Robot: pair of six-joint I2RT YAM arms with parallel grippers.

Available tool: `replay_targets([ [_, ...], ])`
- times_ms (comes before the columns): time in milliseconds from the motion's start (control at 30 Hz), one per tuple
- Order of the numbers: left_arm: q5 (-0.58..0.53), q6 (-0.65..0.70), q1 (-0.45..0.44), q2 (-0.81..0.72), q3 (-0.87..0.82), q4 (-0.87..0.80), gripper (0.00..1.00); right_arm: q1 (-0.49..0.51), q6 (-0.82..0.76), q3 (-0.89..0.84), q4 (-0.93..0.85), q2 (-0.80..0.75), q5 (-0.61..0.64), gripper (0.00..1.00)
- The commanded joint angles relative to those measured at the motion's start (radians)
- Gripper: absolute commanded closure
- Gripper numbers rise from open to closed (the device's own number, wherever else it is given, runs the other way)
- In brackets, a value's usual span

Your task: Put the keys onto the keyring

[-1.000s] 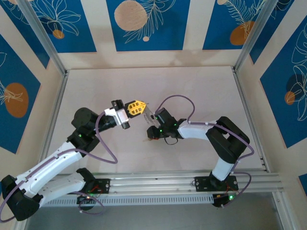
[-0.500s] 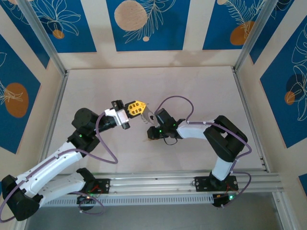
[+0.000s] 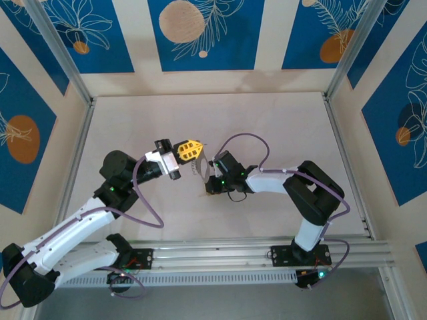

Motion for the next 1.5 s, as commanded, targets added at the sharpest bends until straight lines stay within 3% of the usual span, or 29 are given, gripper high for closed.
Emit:
replay_targets([
  [0,-0.004,-0.01,-0.011,-0.012,-0.002,0.06,1.0,0.005,-0.007,-0.008,0.004,-0.008,-0.009,0.79],
  [367,-0.001,-0.013,-0.009,-0.011,0.0,0.062,1.0,0.005,-0.007,-0.021,0.005,-0.016,-0.008,0.82],
  [567,-0.001,-0.015,-0.011,-0.01,0.0,0.063,1.0,0.003,-0.007,-0.023,0.008,-0.016,-0.01,0.87],
  [767,-0.001,-0.014,-0.01,-0.01,0.0,0.064,1.0,0.003,-0.007,-0.023,0.005,-0.029,-0.012,1.0],
  [867,-0.004,-0.015,-0.011,-0.011,0.0,0.064,1.0,-0.003,-0.013,-0.023,-0.008,-0.06,-0.004,1.0],
  [1167,0.005,-0.014,-0.009,0.002,0.016,0.051,1.0,-0.097,-0.054,-0.059,-0.052,-0.371,0.0,1.0],
  [1467,0.037,-0.015,-0.011,0.065,0.072,0.033,1.0,-0.265,-0.066,-0.087,0.008,-0.752,-0.11,1.0],
])
